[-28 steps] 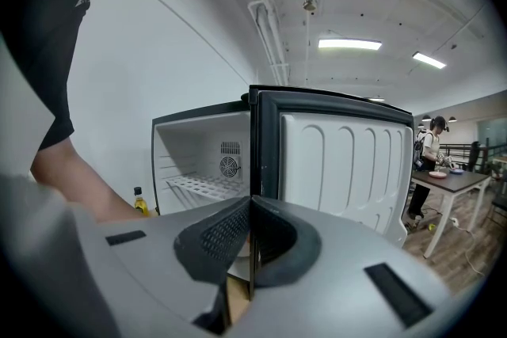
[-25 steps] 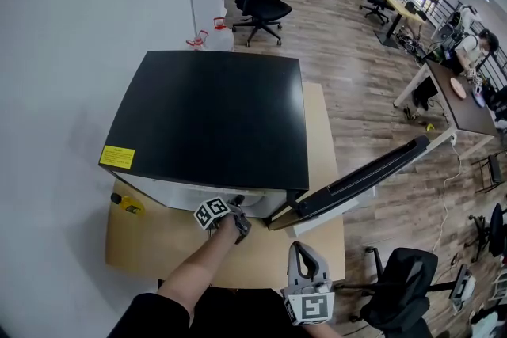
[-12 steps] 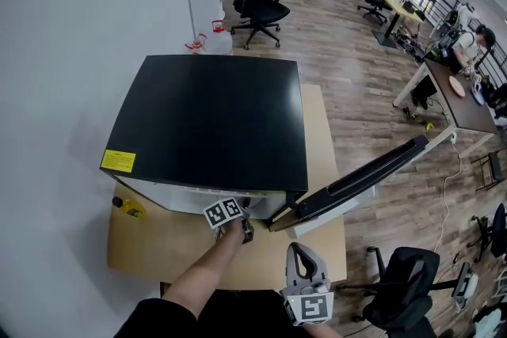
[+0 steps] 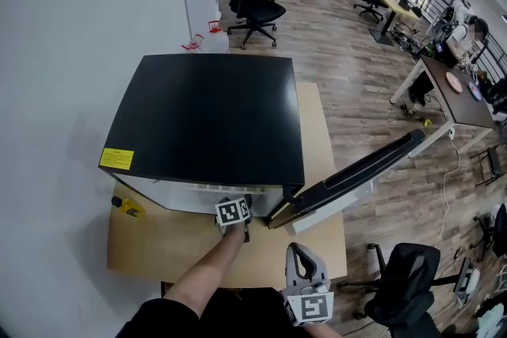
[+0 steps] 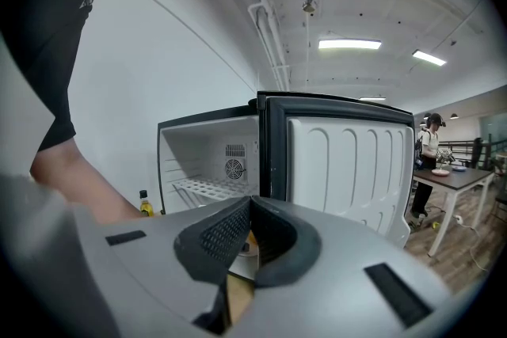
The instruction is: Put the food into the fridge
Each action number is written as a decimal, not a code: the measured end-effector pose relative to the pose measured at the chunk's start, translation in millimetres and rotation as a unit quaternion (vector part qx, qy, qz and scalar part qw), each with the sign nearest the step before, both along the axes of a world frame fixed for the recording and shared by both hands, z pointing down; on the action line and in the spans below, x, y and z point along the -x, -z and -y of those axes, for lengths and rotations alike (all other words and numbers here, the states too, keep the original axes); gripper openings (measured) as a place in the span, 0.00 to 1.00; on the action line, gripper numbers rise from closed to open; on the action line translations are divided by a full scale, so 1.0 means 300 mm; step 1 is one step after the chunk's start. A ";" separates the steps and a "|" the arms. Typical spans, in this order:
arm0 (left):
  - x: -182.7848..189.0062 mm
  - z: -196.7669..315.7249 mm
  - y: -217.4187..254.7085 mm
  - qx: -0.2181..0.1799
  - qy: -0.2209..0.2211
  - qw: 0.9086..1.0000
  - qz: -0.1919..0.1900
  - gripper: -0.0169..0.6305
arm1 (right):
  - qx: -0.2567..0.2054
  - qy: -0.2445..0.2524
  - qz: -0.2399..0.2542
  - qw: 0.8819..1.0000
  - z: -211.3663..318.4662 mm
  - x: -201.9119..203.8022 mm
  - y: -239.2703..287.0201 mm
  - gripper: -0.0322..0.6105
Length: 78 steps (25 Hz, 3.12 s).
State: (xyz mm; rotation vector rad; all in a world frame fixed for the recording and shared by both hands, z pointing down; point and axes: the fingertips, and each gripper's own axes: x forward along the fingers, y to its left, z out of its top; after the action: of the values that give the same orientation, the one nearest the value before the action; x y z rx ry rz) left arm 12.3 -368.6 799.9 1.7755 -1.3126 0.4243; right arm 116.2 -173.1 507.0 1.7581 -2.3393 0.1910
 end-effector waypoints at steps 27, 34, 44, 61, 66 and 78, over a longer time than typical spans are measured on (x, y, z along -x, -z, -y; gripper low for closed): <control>0.125 -0.108 0.102 -0.062 -0.033 0.996 0.054 0.55 | 0.000 -0.006 0.028 1.000 -0.121 0.023 -0.027 0.14; 0.168 -0.249 0.280 -0.166 -0.095 0.978 0.086 0.55 | -0.015 -0.008 0.033 0.999 -0.190 0.087 -0.004 0.14; 0.252 -0.727 0.681 -0.232 -0.090 0.969 0.010 0.55 | -0.027 -0.041 0.046 0.998 -0.425 0.150 0.052 0.14; 0.288 -1.437 1.004 -0.317 -0.131 0.936 -0.084 0.54 | -0.026 -0.071 0.030 0.997 -0.904 0.188 0.081 0.14; 0.306 -1.490 1.037 -0.343 -0.126 0.927 -0.088 0.51 | -0.029 -0.045 0.028 0.998 -0.943 0.236 0.082 0.14; 0.281 -1.524 1.146 -0.385 -0.086 0.919 -0.008 0.05 | -0.048 0.004 0.017 0.999 -0.943 0.172 0.174 0.14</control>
State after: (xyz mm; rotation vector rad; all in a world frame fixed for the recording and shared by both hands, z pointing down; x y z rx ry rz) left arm -71.8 88.6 456.2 2.5461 -1.4227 -0.0444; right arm 64.5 109.7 454.9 1.8027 -2.4164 0.1110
